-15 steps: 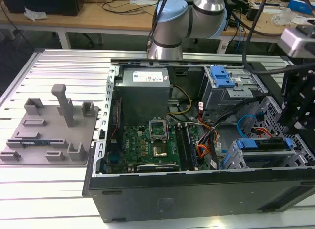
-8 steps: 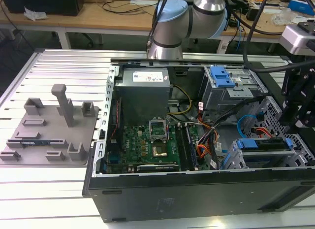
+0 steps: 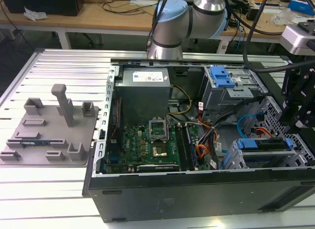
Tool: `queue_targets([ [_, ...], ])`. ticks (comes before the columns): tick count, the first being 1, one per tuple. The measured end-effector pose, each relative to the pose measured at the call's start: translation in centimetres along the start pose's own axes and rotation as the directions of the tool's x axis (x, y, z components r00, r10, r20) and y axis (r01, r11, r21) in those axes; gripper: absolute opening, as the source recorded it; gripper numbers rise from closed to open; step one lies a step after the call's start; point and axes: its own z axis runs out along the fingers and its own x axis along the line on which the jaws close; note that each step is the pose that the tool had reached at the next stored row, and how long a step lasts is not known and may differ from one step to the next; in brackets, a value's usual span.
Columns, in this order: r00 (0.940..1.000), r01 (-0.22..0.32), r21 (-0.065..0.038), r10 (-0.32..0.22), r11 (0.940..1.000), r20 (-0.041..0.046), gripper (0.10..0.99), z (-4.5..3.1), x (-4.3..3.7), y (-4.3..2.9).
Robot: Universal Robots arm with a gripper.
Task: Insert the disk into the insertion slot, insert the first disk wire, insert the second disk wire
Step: 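Insert the second disk wire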
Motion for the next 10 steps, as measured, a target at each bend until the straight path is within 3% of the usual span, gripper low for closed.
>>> queue_targets([
  [3,1.0,0.0,0.0,0.0,1.0,-0.0004,0.365,0.01,0.0,-0.01],
  [6,0.9999,0.0,0.0,0.0,1.0,-0.0109,0.365,-0.06,-1.11,0.04],
  [8,0.9994,0.0,0.001,0.0,1.0,-0.0337,0.365,-0.12,-2.08,0.08],
  [10,0.9976,0.0,0.003,0.001,1.0,-0.0685,0.365,-0.2,-3.07,0.12],
])
